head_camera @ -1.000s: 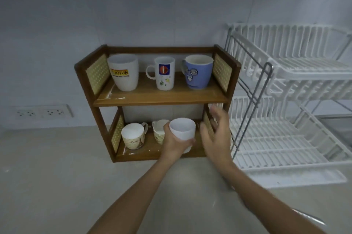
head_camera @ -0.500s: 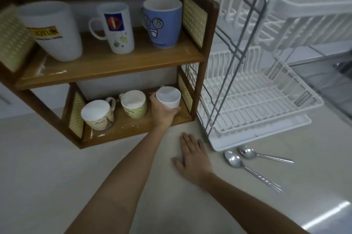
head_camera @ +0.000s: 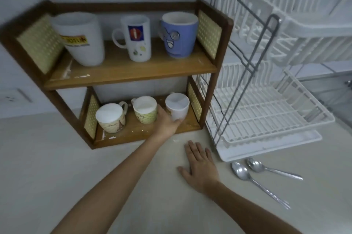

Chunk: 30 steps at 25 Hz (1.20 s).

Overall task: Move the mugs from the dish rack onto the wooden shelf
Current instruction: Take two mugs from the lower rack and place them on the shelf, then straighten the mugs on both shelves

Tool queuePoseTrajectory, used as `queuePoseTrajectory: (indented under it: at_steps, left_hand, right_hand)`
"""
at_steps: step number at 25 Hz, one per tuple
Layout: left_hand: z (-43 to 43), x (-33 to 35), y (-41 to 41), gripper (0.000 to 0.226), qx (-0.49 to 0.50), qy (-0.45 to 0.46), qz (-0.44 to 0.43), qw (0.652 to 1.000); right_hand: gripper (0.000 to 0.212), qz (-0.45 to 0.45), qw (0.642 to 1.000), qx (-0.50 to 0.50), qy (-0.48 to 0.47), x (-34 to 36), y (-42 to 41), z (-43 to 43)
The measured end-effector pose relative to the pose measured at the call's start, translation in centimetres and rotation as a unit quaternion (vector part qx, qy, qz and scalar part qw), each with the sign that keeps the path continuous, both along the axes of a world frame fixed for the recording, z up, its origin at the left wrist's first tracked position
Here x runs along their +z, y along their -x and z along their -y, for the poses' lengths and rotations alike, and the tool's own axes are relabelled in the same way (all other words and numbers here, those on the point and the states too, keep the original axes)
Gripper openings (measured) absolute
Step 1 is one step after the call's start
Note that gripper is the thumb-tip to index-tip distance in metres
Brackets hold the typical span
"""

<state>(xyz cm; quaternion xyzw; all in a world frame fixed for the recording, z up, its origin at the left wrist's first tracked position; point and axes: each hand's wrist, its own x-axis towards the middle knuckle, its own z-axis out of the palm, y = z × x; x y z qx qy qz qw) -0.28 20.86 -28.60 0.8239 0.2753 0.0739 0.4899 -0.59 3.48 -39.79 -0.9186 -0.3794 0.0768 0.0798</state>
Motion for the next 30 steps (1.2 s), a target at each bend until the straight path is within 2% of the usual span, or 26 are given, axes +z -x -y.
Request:
queuePoseTrajectory:
  at_steps: [2, 4, 6, 8, 9, 10, 11, 12, 13, 14, 16, 17, 18, 23, 26, 28, 30]
  left_hand:
    - [-2.1, 4.8, 3.6, 0.071, -0.17, -0.016, -0.048, 0.984]
    - [-5.1, 10.8, 6.9, 0.051, -0.277, -0.03, -0.053, 0.959]
    - [-7.9, 17.5, 9.3, 0.043, -0.245, -0.05, 0.048, 0.967]
    - [-10.5, 23.1, 10.3, 0.041, -0.121, -0.137, 0.184, 0.966]
    - [-11.8, 25.3, 10.3, 0.046, -0.063, -0.191, 0.215, 0.956]
    - [-12.8, 26.7, 9.9, 0.053, -0.031, -0.241, 0.205, 0.948]
    - [-13.9, 27.8, 9.4, 0.062, -0.025, -0.289, 0.145, 0.946]
    - [-14.8, 28.3, 8.7, 0.07, -0.039, -0.339, 0.041, 0.939]
    - [-15.6, 28.3, 8.0, 0.076, -0.063, -0.383, -0.07, 0.919]
    - [-16.1, 28.0, 7.6, 0.079, -0.084, -0.411, -0.155, 0.894]
    - [-16.8, 27.2, 7.0, 0.081, -0.094, -0.428, -0.213, 0.873]
    - [-17.2, 26.7, 6.7, 0.083, -0.086, -0.427, -0.207, 0.876]
    - [-17.5, 26.2, 6.5, 0.086, -0.07, -0.433, -0.19, 0.878]
    - [-17.8, 25.5, 6.3, 0.082, -0.028, -0.487, -0.16, 0.858]
    - [-17.8, 25.7, 6.0, 0.078, -0.039, -0.505, -0.186, 0.842]
    - [-17.7, 26.0, 5.9, 0.083, -0.045, -0.506, -0.218, 0.834]
    - [-17.3, 26.3, 5.7, 0.093, -0.049, -0.491, -0.215, 0.843]
  right_hand:
    - [0.08, -0.035, 0.999, 0.004, 0.001, 1.6, -0.4, -1.0]
    - [0.068, -0.112, 0.991, 0.023, -0.076, 5.2, -1.2, -2.1]
    - [0.042, -0.124, 0.963, 0.07, -0.228, 11.2, -1.6, -3.7]
    - [0.022, -0.065, 0.922, 0.135, -0.358, 18.5, -1.8, -6.1]
    - [0.019, -0.015, 0.901, 0.165, -0.4, 22.3, -2.1, -7.7]
    - [0.021, 0.035, 0.886, 0.185, -0.423, 25.9, -2.5, -9.4]
    - [0.026, 0.08, 0.88, 0.191, -0.428, 29.3, -3.1, -11.3]
    - [0.034, 0.123, 0.887, 0.184, -0.405, 32.3, -3.8, -13.2]
    - [0.046, 0.167, 0.909, 0.171, -0.341, 34.8, -4.6, -14.9]
    - [0.058, 0.205, 0.937, 0.155, -0.237, 36.6, -5.6, -16.3]
    - [0.079, 0.229, 0.963, 0.137, -0.025, 38.1, -7.2, -18.3]
    - [0.085, 0.206, 0.968, 0.142, 0.035, 37.9, -7.8, -18.7]
    - [0.086, 0.175, 0.971, 0.151, 0.055, 37.4, -8.2, -19.1]
    - [0.073, 0.109, 0.977, 0.182, -0.017, 36.1, -8.8, -19.4]
    - [0.072, 0.063, 0.98, 0.187, -0.025, 35.9, -8.8, -19.0]
    - [0.079, 0.029, 0.978, 0.204, -0.018, 36.8, -9.3, -18.1]
    - [0.072, 0.006, 0.98, 0.191, -0.051, 38.1, -10.7, -17.0]
